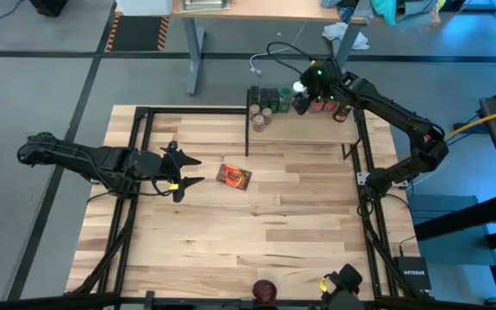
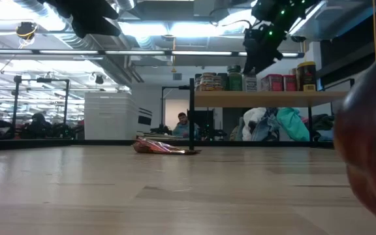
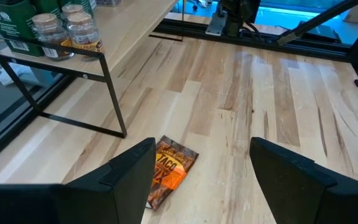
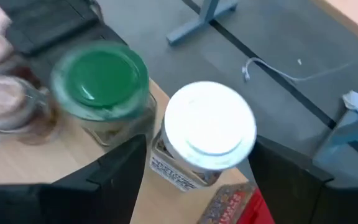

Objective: Shelf spices
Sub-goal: Put the white seasoning can on the shelf

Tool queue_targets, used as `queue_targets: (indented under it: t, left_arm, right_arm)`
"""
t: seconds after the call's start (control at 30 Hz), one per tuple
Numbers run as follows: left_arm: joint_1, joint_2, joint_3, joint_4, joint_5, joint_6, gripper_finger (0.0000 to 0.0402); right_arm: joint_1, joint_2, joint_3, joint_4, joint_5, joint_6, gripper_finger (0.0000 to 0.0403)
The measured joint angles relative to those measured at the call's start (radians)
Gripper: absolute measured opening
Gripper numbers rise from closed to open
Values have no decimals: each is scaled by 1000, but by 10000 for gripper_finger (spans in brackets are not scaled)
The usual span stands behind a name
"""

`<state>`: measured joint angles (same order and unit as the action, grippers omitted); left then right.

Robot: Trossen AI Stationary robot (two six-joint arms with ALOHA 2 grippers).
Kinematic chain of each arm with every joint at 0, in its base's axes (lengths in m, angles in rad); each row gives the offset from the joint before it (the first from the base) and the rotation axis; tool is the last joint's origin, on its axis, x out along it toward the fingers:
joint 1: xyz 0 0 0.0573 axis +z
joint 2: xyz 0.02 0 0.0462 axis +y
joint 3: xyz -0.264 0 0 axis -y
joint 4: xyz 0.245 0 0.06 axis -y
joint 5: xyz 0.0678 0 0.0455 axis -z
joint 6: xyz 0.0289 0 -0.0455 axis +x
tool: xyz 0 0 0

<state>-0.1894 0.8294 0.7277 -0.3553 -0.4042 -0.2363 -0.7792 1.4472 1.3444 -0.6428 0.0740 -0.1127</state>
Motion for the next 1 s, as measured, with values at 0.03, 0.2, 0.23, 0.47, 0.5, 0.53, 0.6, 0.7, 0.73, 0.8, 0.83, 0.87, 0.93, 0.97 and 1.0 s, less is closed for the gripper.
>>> queue_targets:
  t: [0.03,0.2,0.23,0.47,0.5,0.53,0.6,0.7,0.73,0.8,0.83,0.87,0.93,0.97,1.0]
  left_arm:
    - [0,0,0,0,0,0,255]
    - [0,0,0,0,0,0,255]
    - [0,0,0,0,0,-1,255]
    - [0,0,0,0,0,-10,255]
    - [0,0,0,0,0,-10,255]
    - [0,0,0,0,0,-10,255]
    - [0,0,0,0,0,-10,255]
    - [0,0,0,0,0,-10,255]
    - [0,0,0,0,0,-10,255]
    - [0,0,0,0,0,-10,255]
    - [0,0,0,0,0,-10,255]
    - [0,0,0,0,0,-10,255]
    - [0,0,0,0,0,-10,255]
    - [0,0,0,0,0,-10,255]
    - [0,0,0,0,0,-10,255]
  right_arm:
    - [0,-3,1,6,-6,0,282]
    - [0,-5,3,20,-7,0,282]
    - [0,-5,3,26,-7,0,282]
    - [0,-5,3,90,-4,1,282]
    - [0,-5,3,96,4,2,282]
    - [0,-5,3,100,12,2,282]
    - [0,-3,3,109,20,3,282]
    - [0,7,3,108,21,3,282]
    - [0,11,3,107,21,3,282]
    - [0,19,3,106,20,3,282]
    - [0,22,3,106,20,3,282]
    - [0,25,3,105,20,3,282]
    - [0,32,3,100,20,3,282]
    - [0,35,3,100,20,3,281]
    - [0,38,3,100,20,3,280]
